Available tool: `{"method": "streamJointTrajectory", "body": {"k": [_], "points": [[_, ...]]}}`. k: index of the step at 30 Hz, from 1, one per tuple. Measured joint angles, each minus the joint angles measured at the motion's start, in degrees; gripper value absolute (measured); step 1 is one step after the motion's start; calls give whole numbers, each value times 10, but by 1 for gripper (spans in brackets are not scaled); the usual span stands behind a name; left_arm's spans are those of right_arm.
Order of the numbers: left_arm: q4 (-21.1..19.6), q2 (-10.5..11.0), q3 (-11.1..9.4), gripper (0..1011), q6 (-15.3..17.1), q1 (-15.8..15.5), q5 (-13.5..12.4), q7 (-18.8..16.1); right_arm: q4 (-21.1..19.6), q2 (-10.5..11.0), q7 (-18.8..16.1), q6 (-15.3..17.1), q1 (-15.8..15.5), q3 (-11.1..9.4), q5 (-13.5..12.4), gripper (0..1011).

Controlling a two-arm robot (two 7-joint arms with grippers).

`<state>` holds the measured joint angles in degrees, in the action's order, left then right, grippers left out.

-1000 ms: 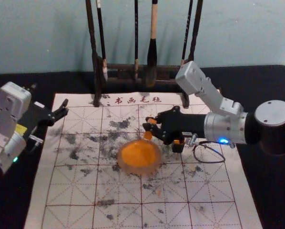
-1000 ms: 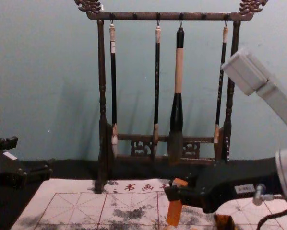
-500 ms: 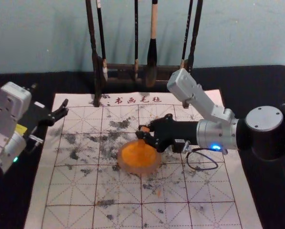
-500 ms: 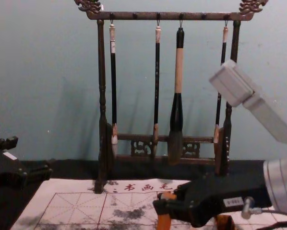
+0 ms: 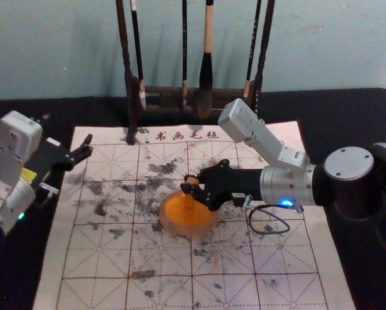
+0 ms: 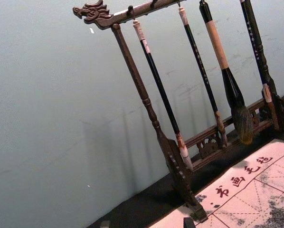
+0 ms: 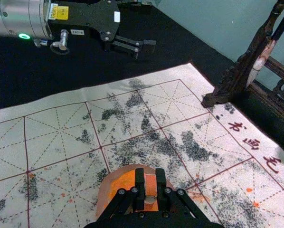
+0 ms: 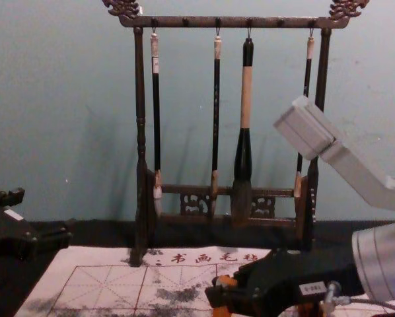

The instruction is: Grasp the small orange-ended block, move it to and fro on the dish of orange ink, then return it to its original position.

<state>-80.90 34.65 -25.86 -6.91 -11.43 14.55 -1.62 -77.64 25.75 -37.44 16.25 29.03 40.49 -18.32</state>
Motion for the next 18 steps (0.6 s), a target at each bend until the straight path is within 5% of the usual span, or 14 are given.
{"method": "streamJointTrajectory", "body": {"k": [18], "points": [[0,0,0,1001,0,0,0,0,9,-5,6,5,3,0,9,111]]}}
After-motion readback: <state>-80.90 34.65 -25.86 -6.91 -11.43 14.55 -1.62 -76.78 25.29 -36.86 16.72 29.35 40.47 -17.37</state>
